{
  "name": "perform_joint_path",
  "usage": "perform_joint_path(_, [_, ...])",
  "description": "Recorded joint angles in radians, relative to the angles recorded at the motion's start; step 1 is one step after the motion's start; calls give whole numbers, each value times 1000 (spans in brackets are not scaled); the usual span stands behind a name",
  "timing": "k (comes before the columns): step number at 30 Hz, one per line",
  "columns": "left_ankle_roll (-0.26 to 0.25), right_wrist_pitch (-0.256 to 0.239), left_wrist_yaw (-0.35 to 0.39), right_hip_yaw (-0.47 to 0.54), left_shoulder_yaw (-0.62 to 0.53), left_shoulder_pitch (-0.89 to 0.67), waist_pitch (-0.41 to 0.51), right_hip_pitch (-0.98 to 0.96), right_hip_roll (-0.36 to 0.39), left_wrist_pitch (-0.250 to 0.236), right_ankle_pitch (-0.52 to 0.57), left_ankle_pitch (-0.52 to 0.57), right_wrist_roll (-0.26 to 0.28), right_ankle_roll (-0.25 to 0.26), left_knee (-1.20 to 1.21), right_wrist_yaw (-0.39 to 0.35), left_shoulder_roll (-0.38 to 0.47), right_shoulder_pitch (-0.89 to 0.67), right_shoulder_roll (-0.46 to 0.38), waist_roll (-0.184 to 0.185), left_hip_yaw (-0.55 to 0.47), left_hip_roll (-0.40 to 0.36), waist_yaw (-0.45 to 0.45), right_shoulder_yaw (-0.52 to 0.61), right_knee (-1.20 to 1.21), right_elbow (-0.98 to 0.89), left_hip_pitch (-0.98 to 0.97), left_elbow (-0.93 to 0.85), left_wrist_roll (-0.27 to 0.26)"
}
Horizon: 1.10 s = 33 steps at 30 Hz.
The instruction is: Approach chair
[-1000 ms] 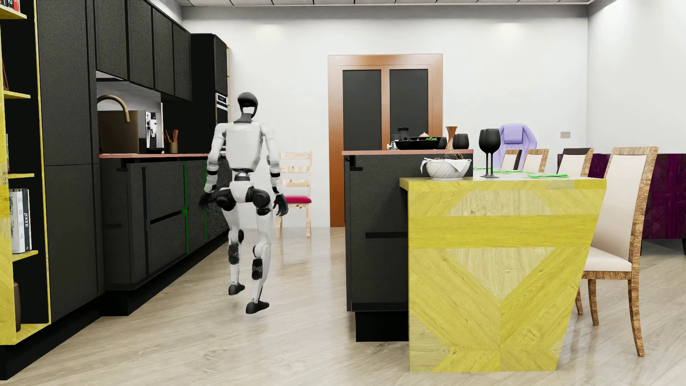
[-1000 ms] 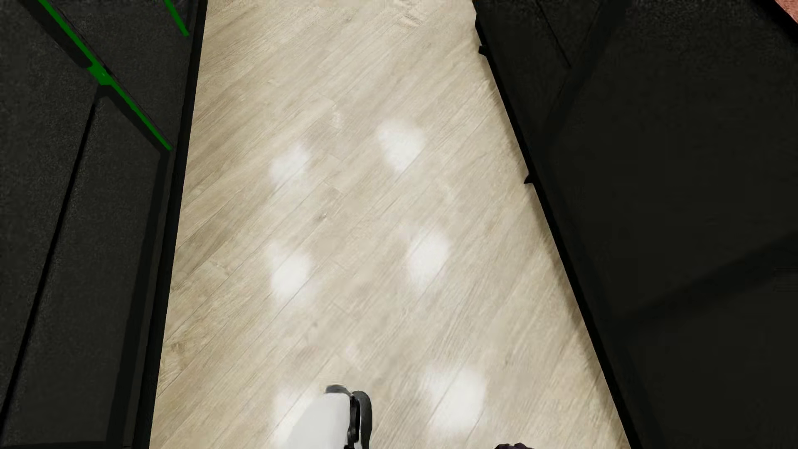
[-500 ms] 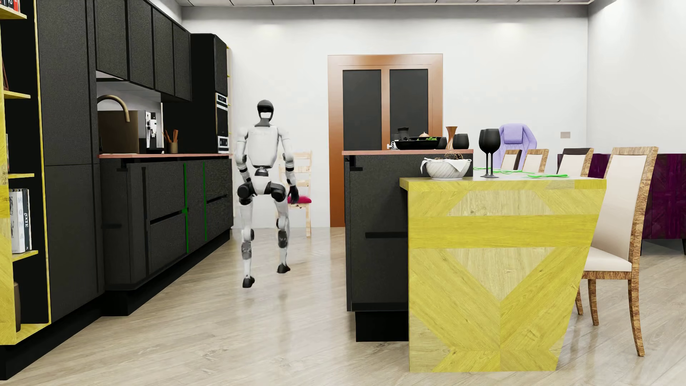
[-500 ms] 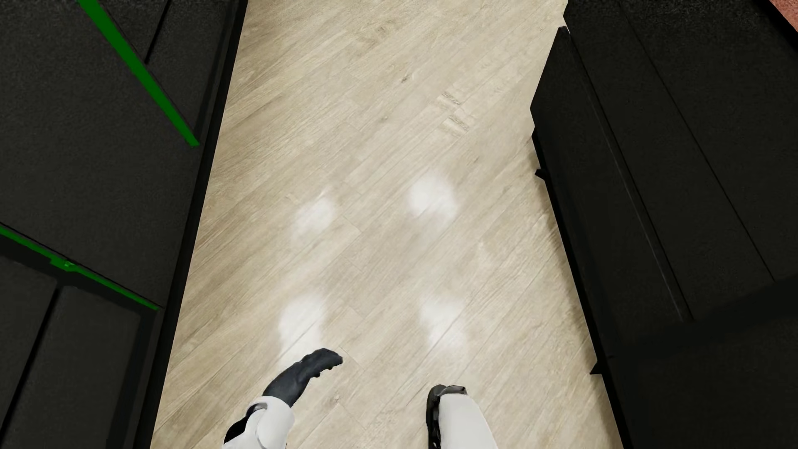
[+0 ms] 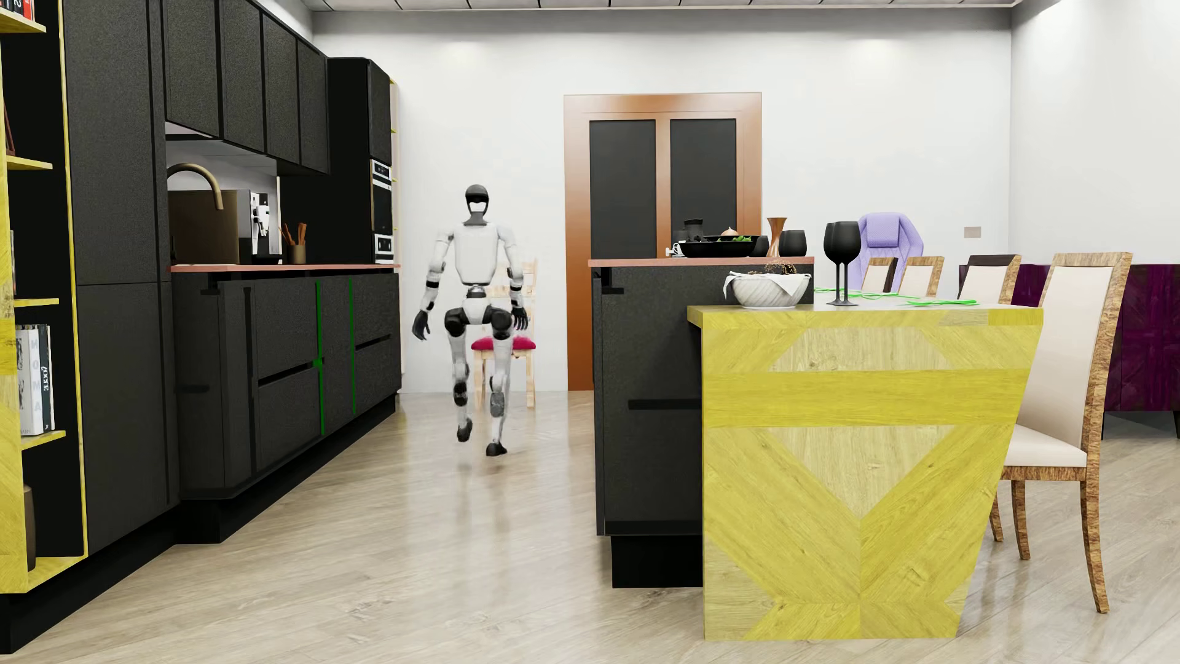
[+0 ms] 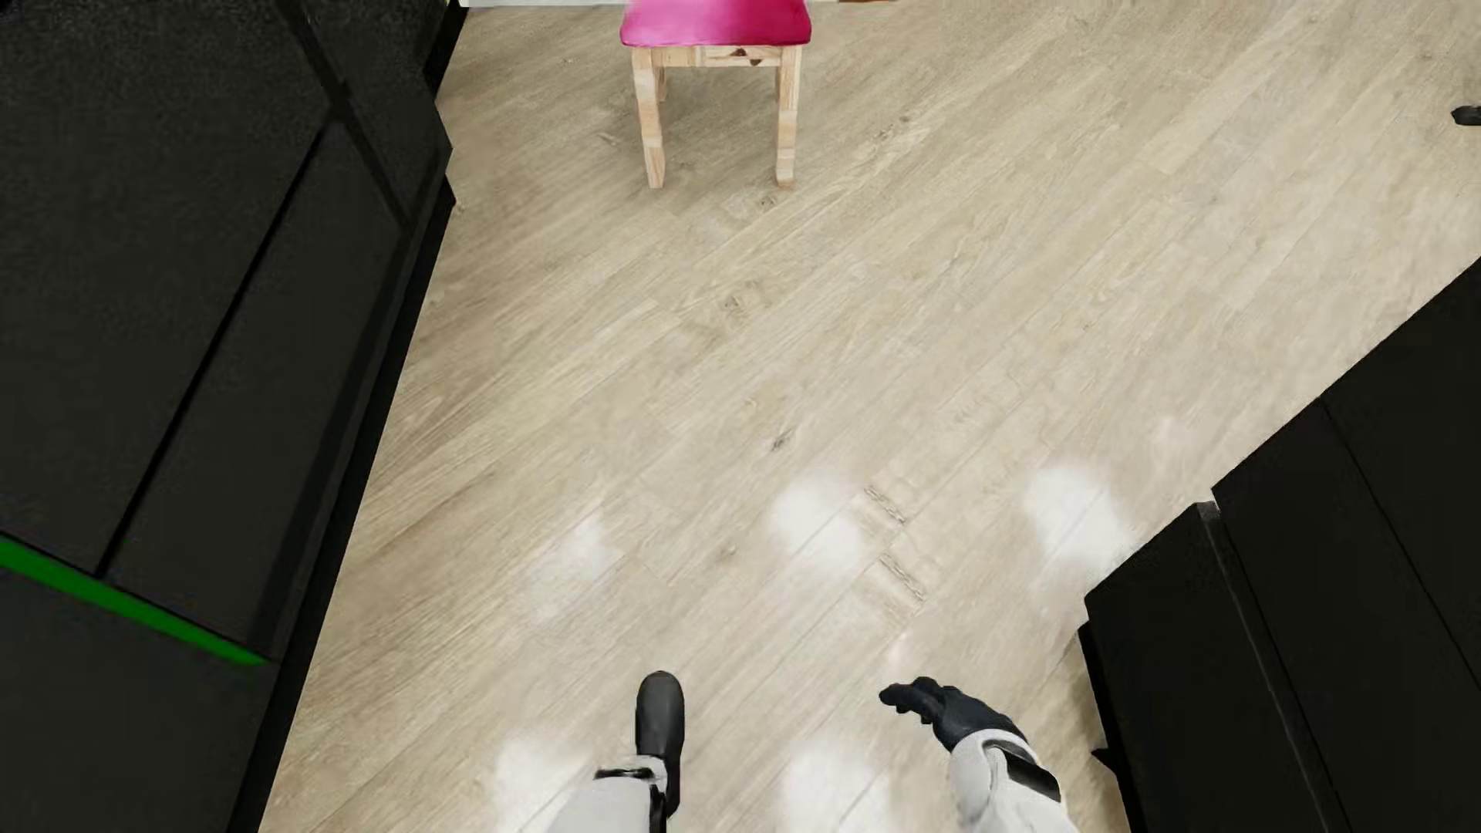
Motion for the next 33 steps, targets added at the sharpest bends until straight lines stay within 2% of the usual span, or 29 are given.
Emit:
perform_joint_path(1, [-25,-28,11,37,69,79,0,93,-9,-6,4,-49,65,15,-128,-69,-15,-23,6,0,17,19,13,-44,5,-63,2,-13,-9])
perform_joint_path(2, [-4,-51,49,63,152,141,-1,169,-32,4,47,-25,133,32,-129,-144,-54,-21,6,3,111,40,22,-91,27,-118,25,-17,-29])
perform_joint_path(3, [6,-62,87,79,227,181,2,200,-71,19,185,165,180,34,26,-200,-103,0,-4,0,160,55,33,-125,129,-167,14,-13,-46])
perform_joint_path(4, [163,-56,111,104,275,191,12,168,-118,31,391,156,199,95,232,-233,-149,33,-24,-12,145,23,42,-152,327,-211,-8,-2,-48])
perform_joint_path(5, [171,-40,117,91,301,175,25,65,-171,39,578,22,203,133,381,-260,-171,78,-23,-26,162,7,44,-178,596,-239,7,3,-31])
perform_joint_path(6, [177,-17,106,92,303,140,37,-81,-218,35,569,-81,203,89,450,-278,-182,117,-6,-41,179,-15,37,-188,837,-235,54,-7,-1])
perform_joint_path(7, [180,13,95,102,286,99,45,-241,-229,11,480,-142,193,-1,446,-266,-186,137,13,-54,193,-39,21,-164,985,-189,133,-39,39])
perform_joint_path(8, [178,46,101,90,256,60,47,-384,-222,-32,418,-177,166,-30,409,-208,-182,144,20,-61,196,-62,2,-110,1024,-112,222,-90,85])
perform_joint_path(10, [172,83,150,11,185,-20,35,-580,-176,-143,301,-233,85,-68,355,-13,-173,196,-7,-61,186,-101,-31,6,818,26,388,-214,144])
perform_joint_path(11, [170,81,159,-19,139,-67,26,-636,-145,-195,287,-288,41,-84,366,70,-166,260,-28,-56,179,-109,-46,38,620,38,458,-274,137])
perform_joint_path(12, [167,77,146,-32,92,-103,15,-670,-117,-261,302,-369,-1,-53,394,120,-140,333,-45,-50,180,-109,-59,48,377,16,524,-336,107])
perform_joint_path(13, [158,61,123,-26,30,-140,3,-682,-102,-317,341,-460,-27,-23,433,136,-104,432,-57,-45,184,-104,-70,12,112,-44,589,-405,65])
perform_joint_path(14, [146,41,98,-41,-40,-178,-7,-682,-121,-359,352,-534,-19,-1,502,133,-57,556,-42,-46,167,-101,-79,-71,-82,-128,644,-483,19])
perform_joint_path(15, [132,26,80,-62,-92,-211,-10,-720,-138,-387,516,-585,23,-101,603,128,1,658,10,-47,142,-77,-86,-160,-48,-200,683,-579,-22])
perform_joint_path(16, [133,35,98,-83,-95,-226,-3,-774,-154,-404,683,-547,55,-118,760,116,42,687,58,-38,115,-40,-90,-205,142,-211,691,-671,-56])
perform_joint_path(17, [131,78,179,-84,-44,-209,9,-822,-144,-407,591,-373,21,-112,925,100,24,624,64,-18,101,-9,-93,-186,346,-141,673,-718,-78])
perform_joint_path(18, [64,135,317,-72,23,-182,21,-829,-122,-385,494,-166,-77,-93,1069,109,-49,495,45,3,131,36,-92,-114,470,-19,640,-704,-89])
perform_joint_path(19, [58,159,448,-60,59,-177,28,-803,-97,-342,433,-42,-173,-82,1179,131,-121,364,45,21,163,96,-84,-62,508,83,584,-637,-88])
perform_joint_path(20, [71,162,481,-51,42,-211,31,-760,-74,-298,407,-79,-193,-67,1244,122,-140,242,74,36,175,119,-74,-83,484,112,507,-541,-80])
perform_joint_path(21, [97,134,399,-43,-16,-248,32,-709,-56,-277,403,-132,-125,-51,1260,49,-112,157,123,47,172,127,-67,-169,430,68,416,-440,-42])
perform_joint_path(23, [178,-28,166,-34,-139,-291,29,-596,-39,-242,414,-272,75,-20,1126,-122,-31,50,180,60,208,217,-60,-268,288,-43,288,-269,106])
perform_joint_path(24, [174,-86,92,-31,-156,-310,26,-545,-39,-208,419,-289,104,-8,990,-160,-18,2,162,61,163,199,-53,-233,223,-94,236,-213,137])
perform_joint_path(25, [80,-119,52,-25,-154,-323,22,-504,-45,-178,417,-279,84,5,799,-172,-13,-46,124,59,69,147,-44,-180,175,-156,212,-180,141])
perform_joint_path(26, [33,-141,32,-10,-151,-325,17,-470,-53,-163,413,-199,52,19,550,-170,-5,-92,84,54,-61,84,-33,-136,131,-225,227,-169,143])
perform_joint_path(27, [-59,-160,26,12,-142,-315,12,-452,-54,-156,410,-170,39,32,386,-164,9,-138,59,48,-182,46,-21,-104,95,-288,274,-174,150])
perform_joint_path(28, [-51,-179,41,32,-115,-293,10,-448,-45,-149,410,-201,54,42,356,-162,18,-185,46,47,-171,55,-16,-81,78,-334,297,-187,153])
perform_joint_path(30, [11,-185,116,81,-22,-261,10,-471,-45,-116,427,-196,120,66,331,-158,-24,-235,21,38,-79,65,-7,-69,63,-371,301,-182,104])
perform_joint_path(32, [36,-129,148,124,30,-257,12,-498,-62,-78,453,-174,149,100,240,-145,-78,-218,-5,15,-30,42,1,-70,45,-362,326,-143,59])
perform_joint_path(33, [40,-92,134,143,26,-253,12,-506,-69,-74,461,-160,132,119,189,-135,-91,-206,-13,1,0,36,0,-53,27,-334,344,-132,64])
